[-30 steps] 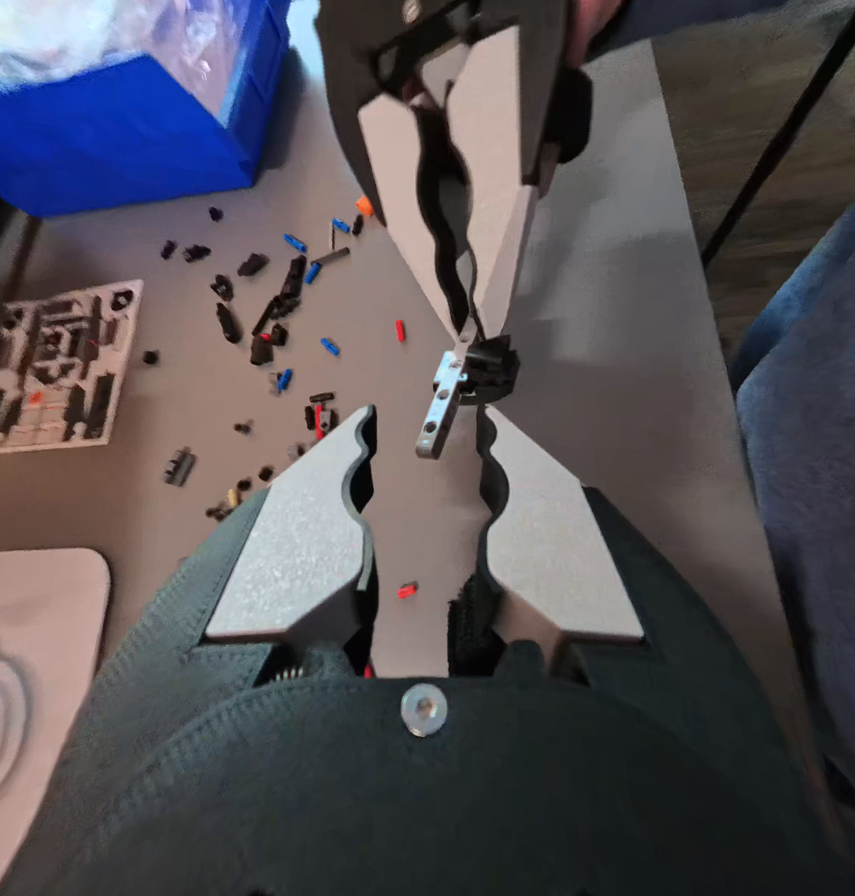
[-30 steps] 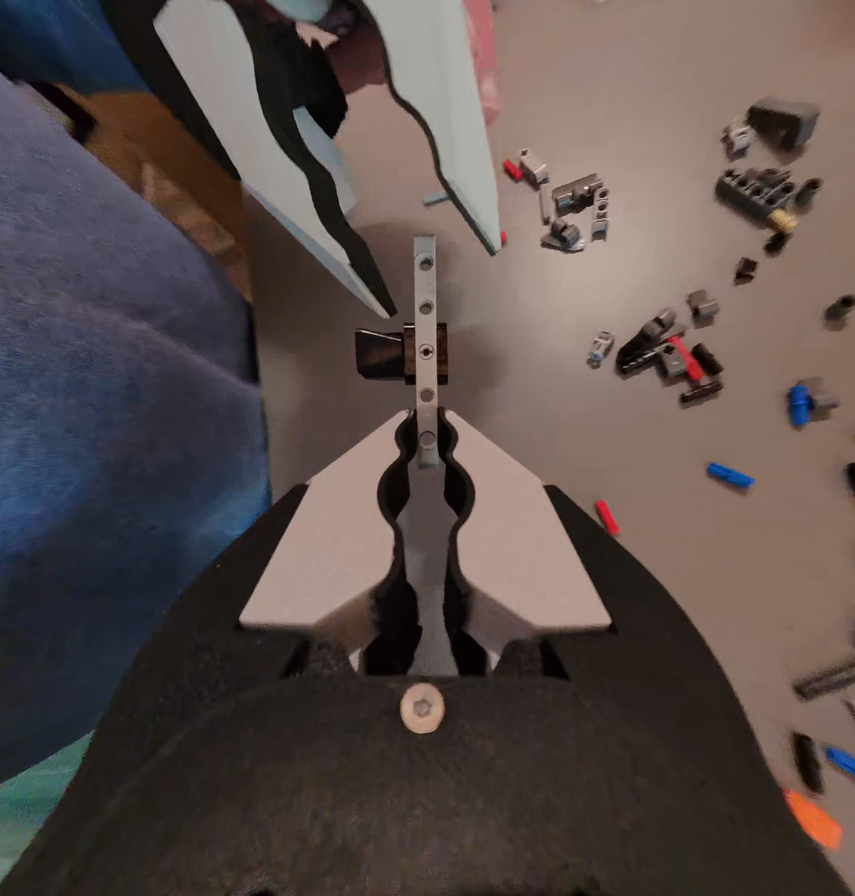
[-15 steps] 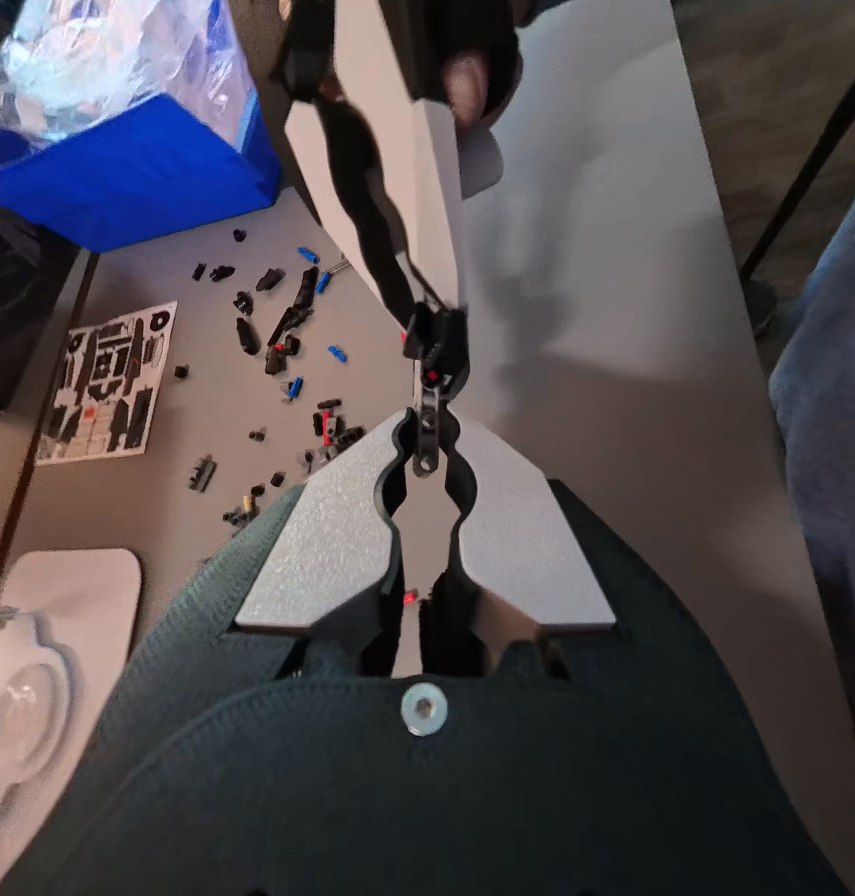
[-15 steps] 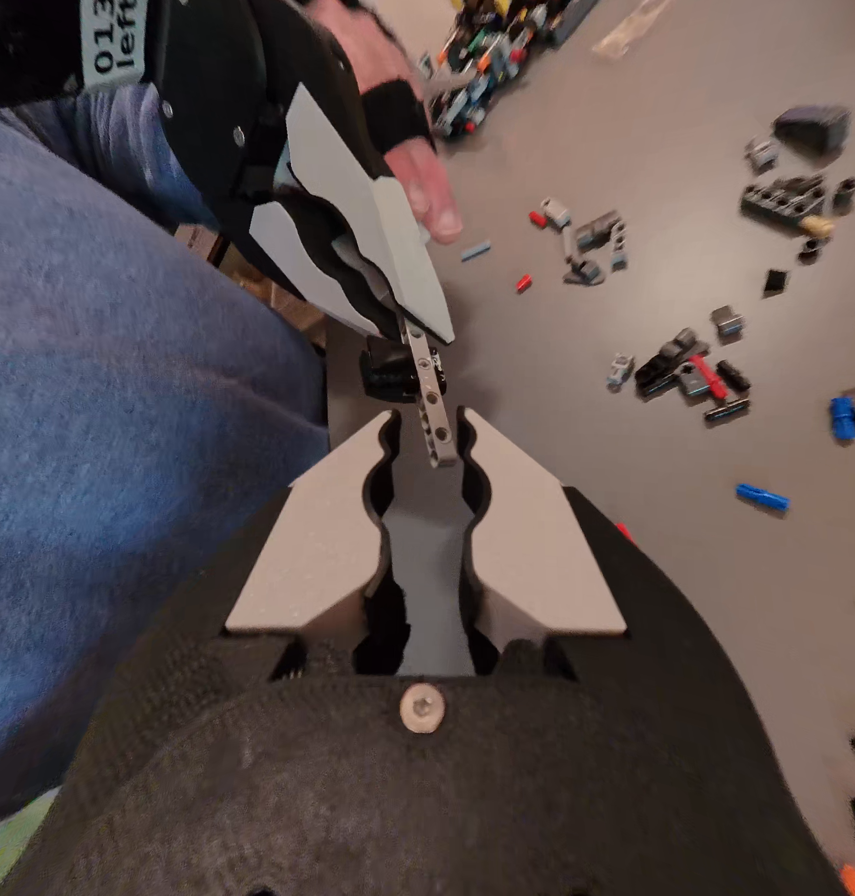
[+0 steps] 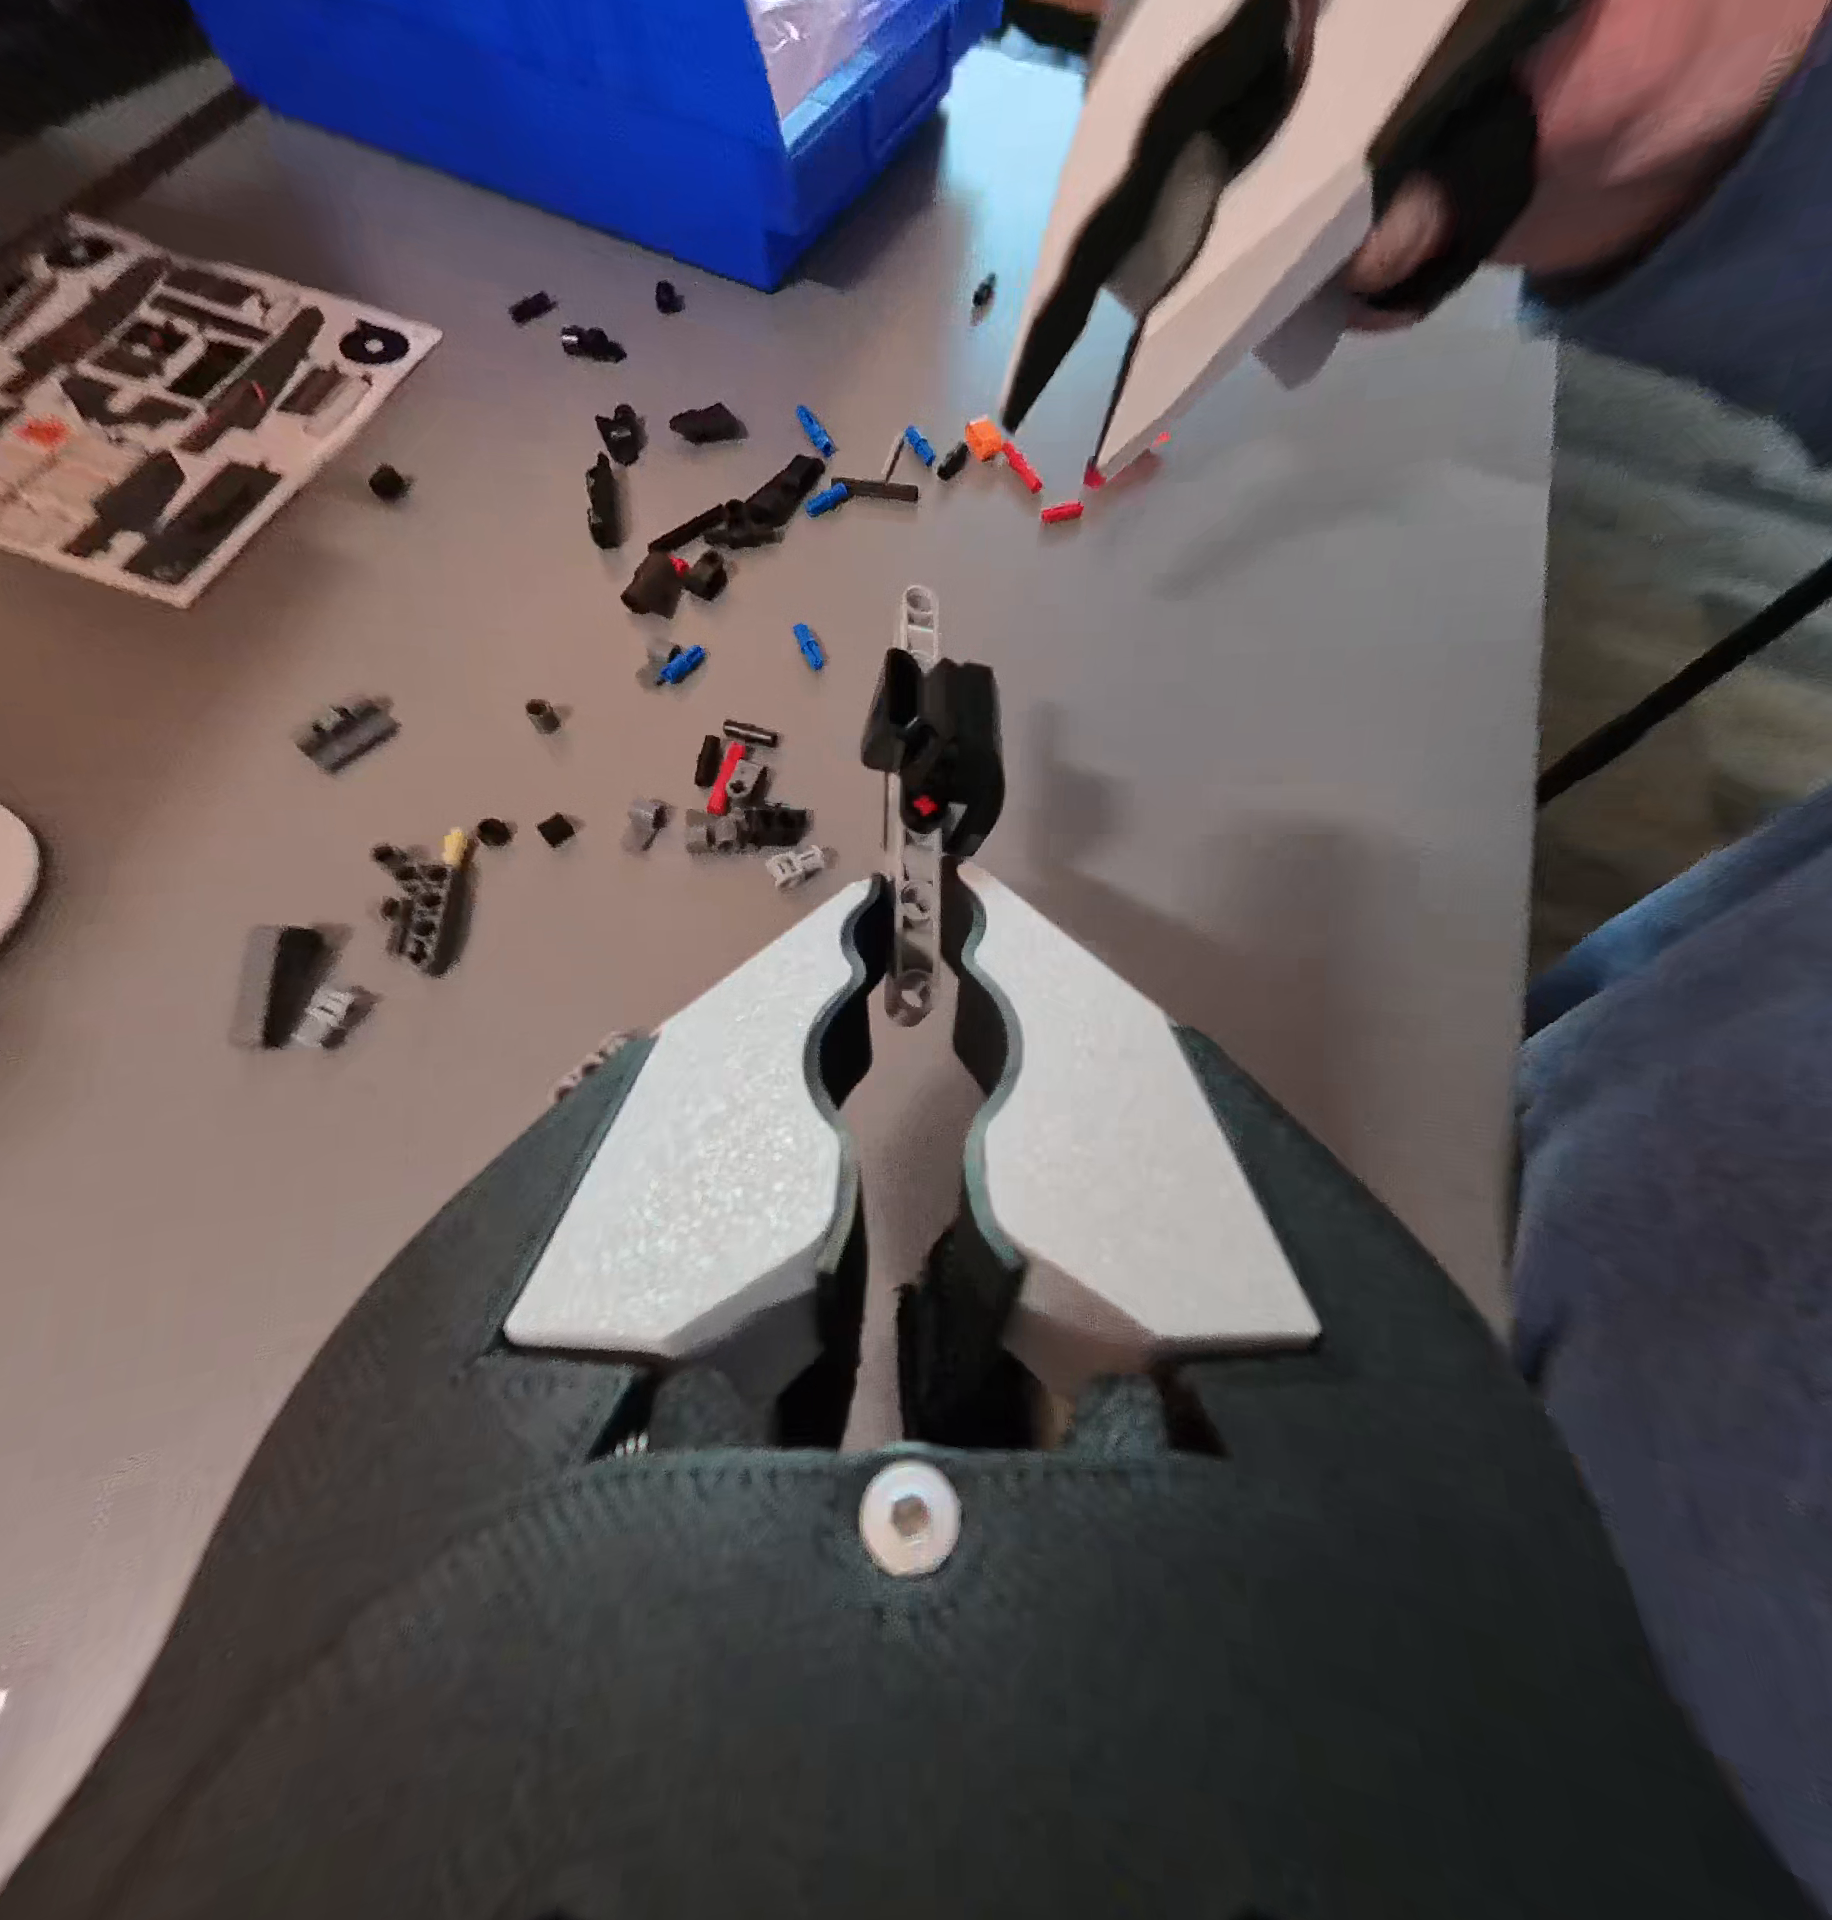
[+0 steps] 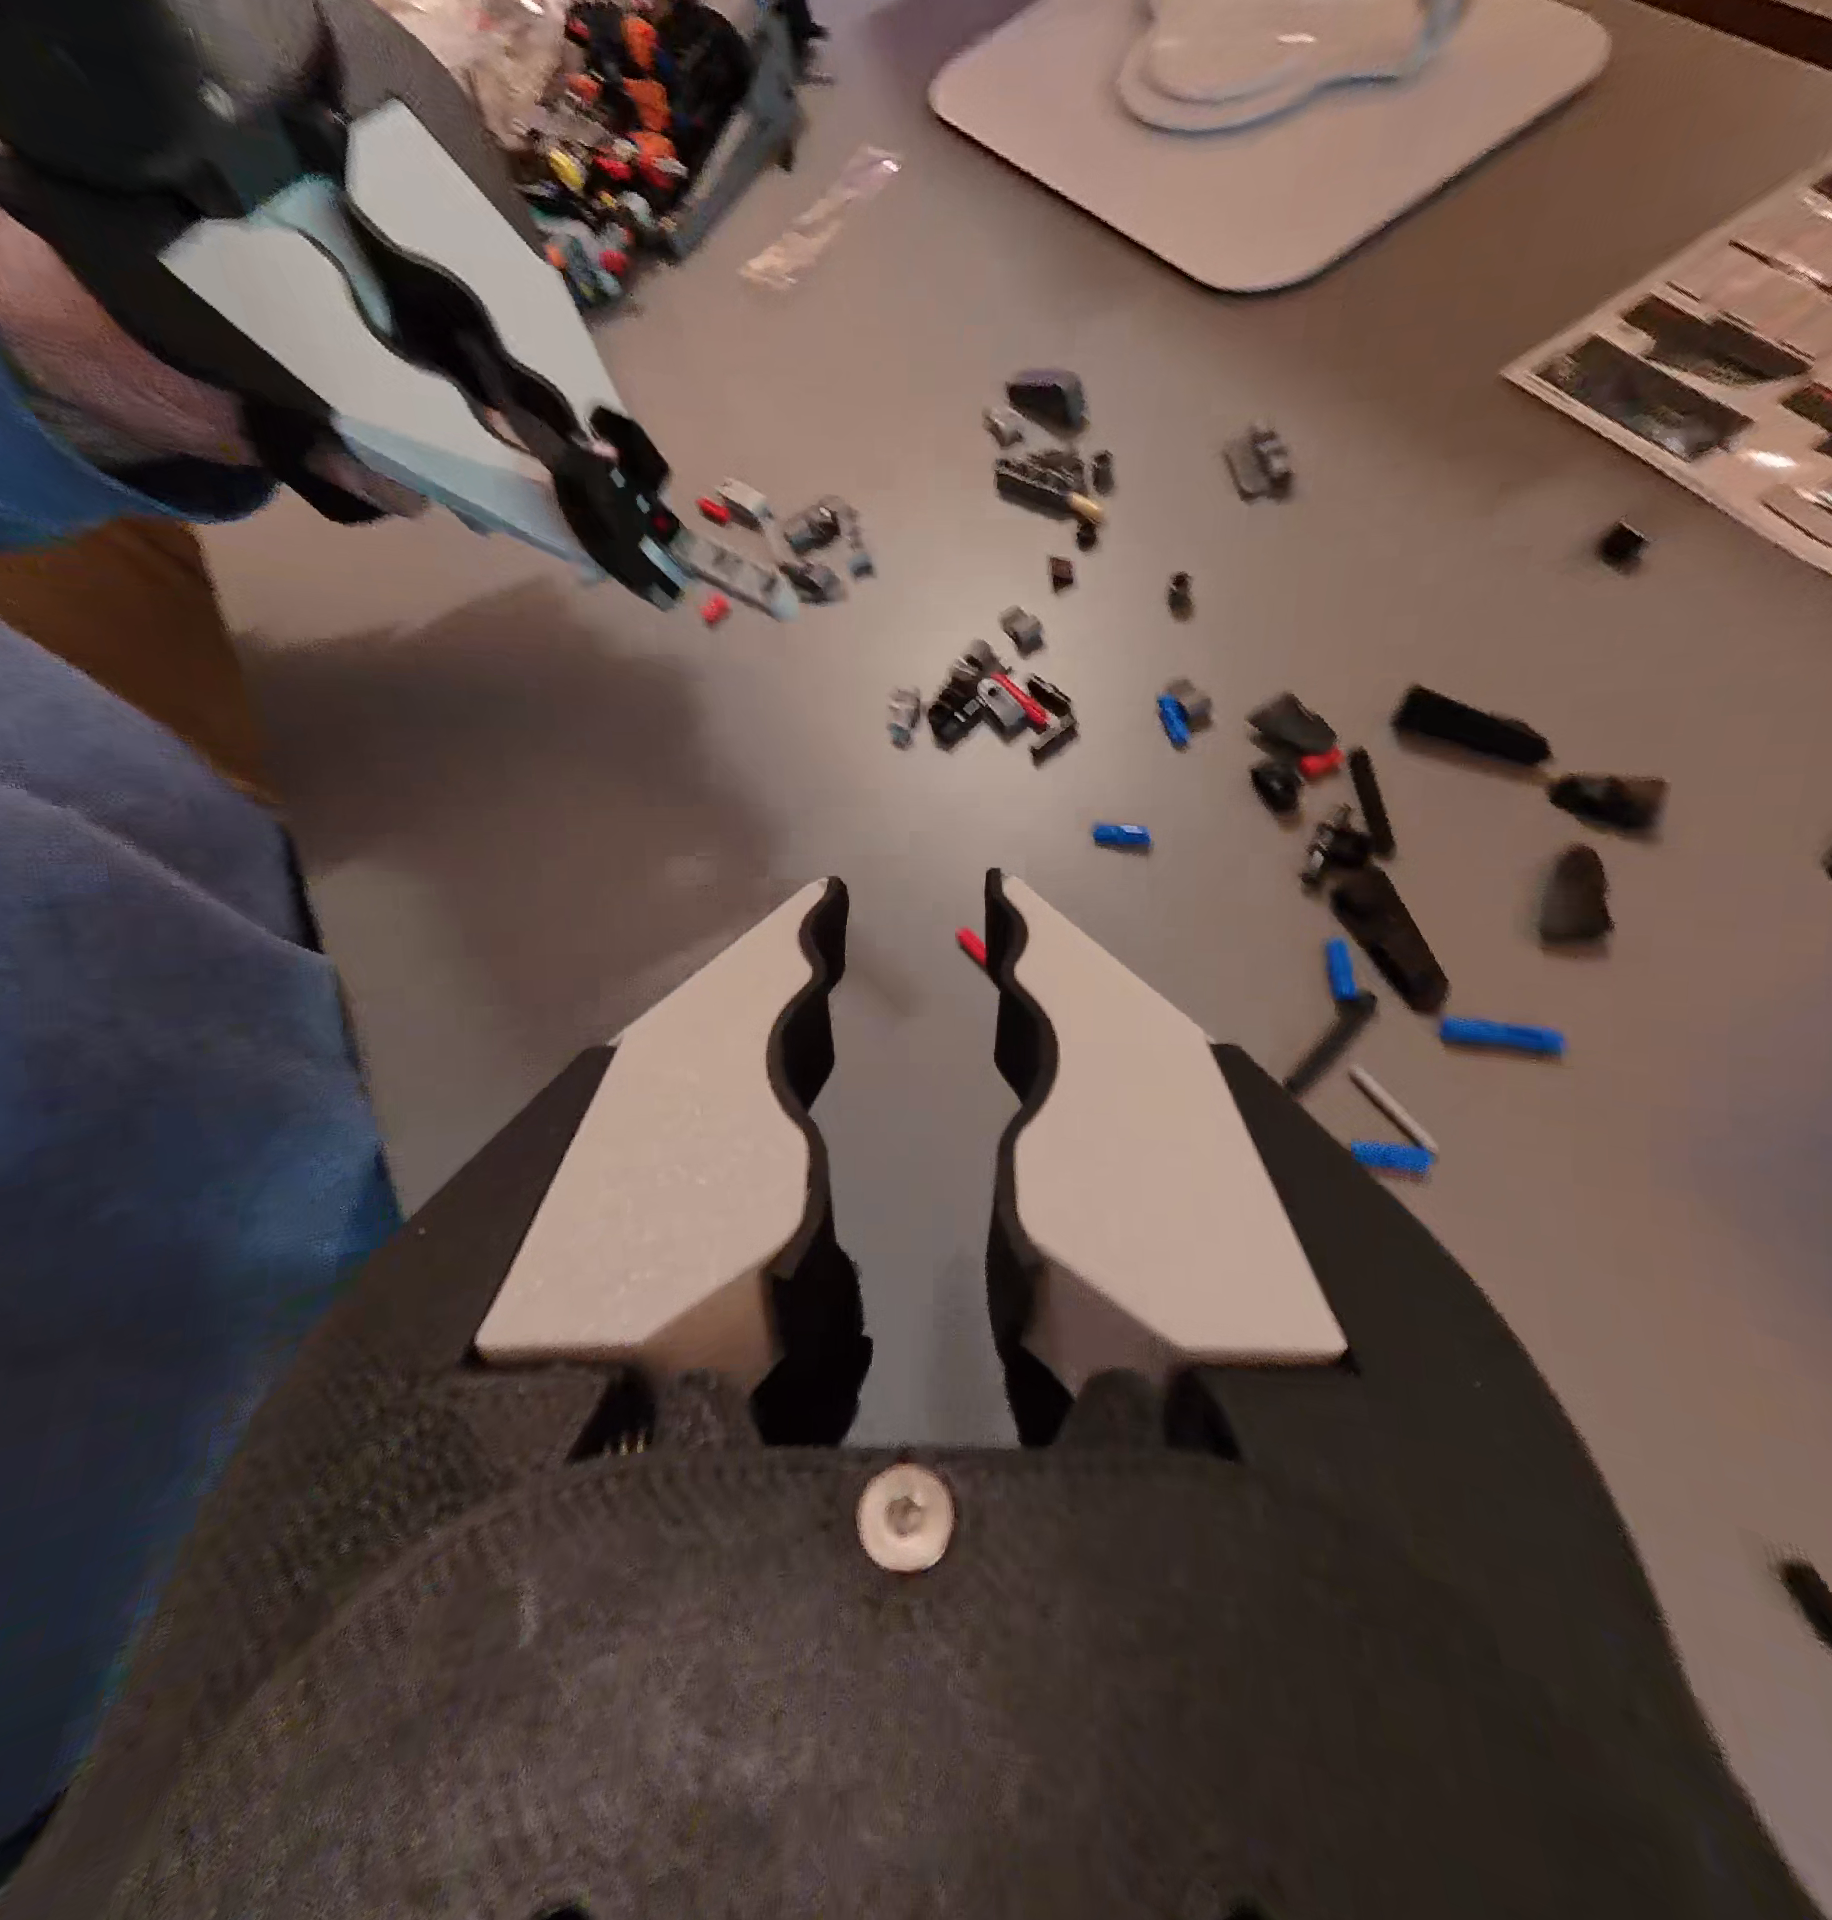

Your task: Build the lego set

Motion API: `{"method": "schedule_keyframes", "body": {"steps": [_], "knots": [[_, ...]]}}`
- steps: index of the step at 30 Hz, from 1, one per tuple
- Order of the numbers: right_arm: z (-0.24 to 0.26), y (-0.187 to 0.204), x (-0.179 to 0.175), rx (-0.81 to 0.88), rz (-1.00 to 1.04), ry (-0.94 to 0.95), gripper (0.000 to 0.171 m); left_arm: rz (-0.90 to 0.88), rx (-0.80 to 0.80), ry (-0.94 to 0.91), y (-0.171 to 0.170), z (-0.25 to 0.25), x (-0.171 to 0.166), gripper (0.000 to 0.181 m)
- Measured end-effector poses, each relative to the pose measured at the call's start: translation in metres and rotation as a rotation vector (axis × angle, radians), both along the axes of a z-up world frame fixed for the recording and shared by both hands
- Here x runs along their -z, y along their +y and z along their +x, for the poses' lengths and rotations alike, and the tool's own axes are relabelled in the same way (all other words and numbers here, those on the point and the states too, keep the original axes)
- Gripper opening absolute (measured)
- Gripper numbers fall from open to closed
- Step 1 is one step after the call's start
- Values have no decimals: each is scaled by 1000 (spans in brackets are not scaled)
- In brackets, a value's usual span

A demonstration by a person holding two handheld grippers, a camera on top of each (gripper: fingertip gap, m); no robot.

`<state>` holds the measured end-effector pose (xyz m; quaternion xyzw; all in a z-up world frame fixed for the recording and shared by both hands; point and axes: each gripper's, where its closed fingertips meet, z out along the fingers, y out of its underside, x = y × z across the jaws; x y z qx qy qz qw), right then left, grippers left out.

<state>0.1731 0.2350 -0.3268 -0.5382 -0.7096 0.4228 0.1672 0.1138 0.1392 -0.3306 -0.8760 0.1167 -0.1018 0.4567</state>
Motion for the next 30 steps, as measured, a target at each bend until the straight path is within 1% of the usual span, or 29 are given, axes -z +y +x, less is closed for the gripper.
{"method": "schedule_keyframes", "body": {"steps": [1,4,10,16,19,23,25,30], "knots": [[2,5,5,25,27,-8,24,3,-21,-60,0,0,-1,8],[9,18,21,88,99,-48,26,1,-77,-179,-1,-3,0,8],[10,26,36,145,209,-71,28,-7,-108,-202,-6,-8,1,8],[10,18,39,112,262,-61,25,-10,-146,-216,-15,-16,0,8],[15,11,40,78,287,-43,17,-4,-177,-231,-23,-24,-1,8],[18,11,43,106,268,-57,20,1,-215,-249,-32,-34,-1,8],[17,7,48,89,267,-76,23,-2,-226,-249,-35,-38,0,8],[9,-1,52,63,300,-81,24,-2,-226,-250,-38,-40,-1,8]]}}
